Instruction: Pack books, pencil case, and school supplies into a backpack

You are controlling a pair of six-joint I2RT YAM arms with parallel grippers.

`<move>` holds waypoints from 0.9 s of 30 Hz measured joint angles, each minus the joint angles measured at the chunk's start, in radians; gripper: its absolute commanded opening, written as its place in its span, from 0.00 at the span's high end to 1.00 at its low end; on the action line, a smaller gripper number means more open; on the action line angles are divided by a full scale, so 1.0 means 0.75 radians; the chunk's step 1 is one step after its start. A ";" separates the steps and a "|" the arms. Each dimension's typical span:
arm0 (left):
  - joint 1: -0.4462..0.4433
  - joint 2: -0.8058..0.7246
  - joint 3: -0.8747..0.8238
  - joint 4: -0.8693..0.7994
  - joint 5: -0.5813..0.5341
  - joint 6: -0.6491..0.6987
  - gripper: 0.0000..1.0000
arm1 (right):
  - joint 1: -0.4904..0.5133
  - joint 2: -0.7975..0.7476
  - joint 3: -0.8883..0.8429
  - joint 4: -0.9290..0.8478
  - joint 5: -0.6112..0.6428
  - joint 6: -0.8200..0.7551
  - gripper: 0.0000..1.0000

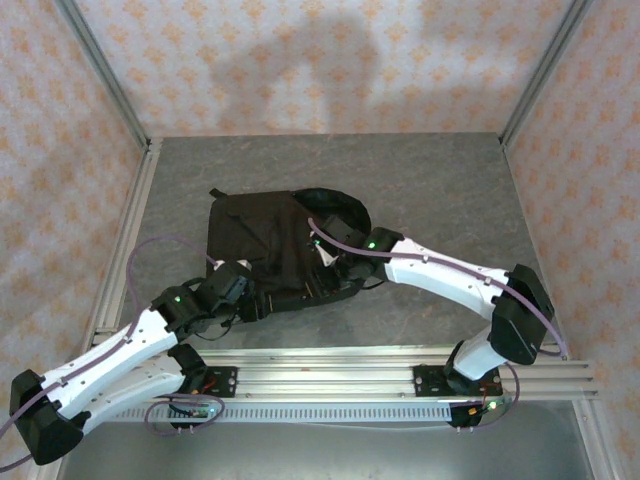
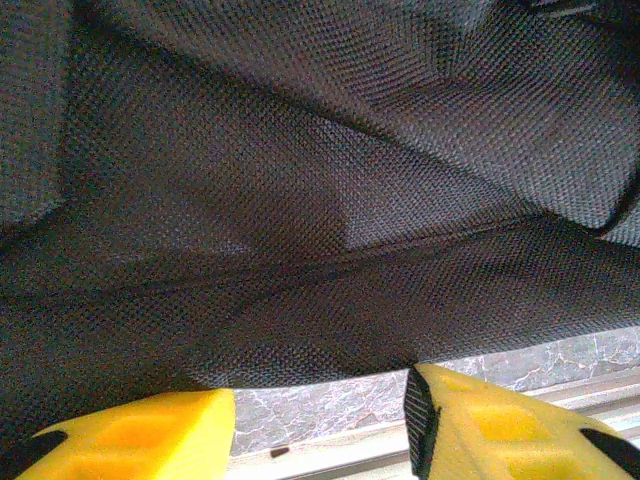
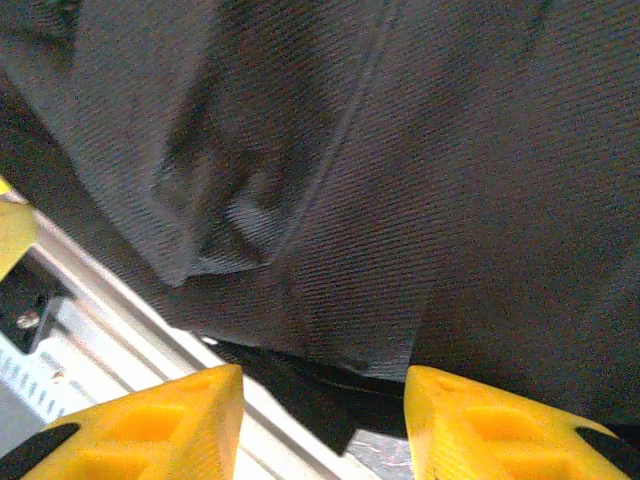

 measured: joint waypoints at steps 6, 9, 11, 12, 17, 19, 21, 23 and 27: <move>0.001 0.038 0.000 0.016 0.001 0.001 0.50 | 0.020 0.041 -0.004 0.011 -0.081 0.002 0.54; 0.001 0.044 0.000 0.022 0.000 0.000 0.50 | 0.042 0.059 -0.004 0.011 -0.104 0.002 0.54; 0.002 0.044 0.000 0.024 0.001 0.000 0.51 | 0.059 0.062 -0.004 0.011 -0.125 0.002 0.54; 0.003 0.044 -0.001 0.025 0.001 0.000 0.50 | 0.066 0.062 -0.004 0.011 -0.134 0.002 0.54; 0.010 0.043 -0.001 0.026 0.001 0.000 0.50 | 0.085 0.062 -0.004 0.011 -0.193 0.002 0.55; 0.012 0.040 -0.001 0.027 0.001 0.000 0.51 | 0.084 0.061 -0.004 0.017 -0.221 0.003 0.56; 0.012 0.035 -0.001 0.028 0.001 0.000 0.50 | 0.085 0.060 -0.007 0.033 -0.239 0.003 0.56; 0.019 0.031 -0.002 0.031 0.002 0.000 0.50 | 0.084 0.058 -0.008 0.036 -0.238 0.003 0.57; 0.028 0.030 -0.008 0.037 0.003 0.000 0.50 | 0.084 0.059 -0.008 0.033 -0.177 0.004 0.57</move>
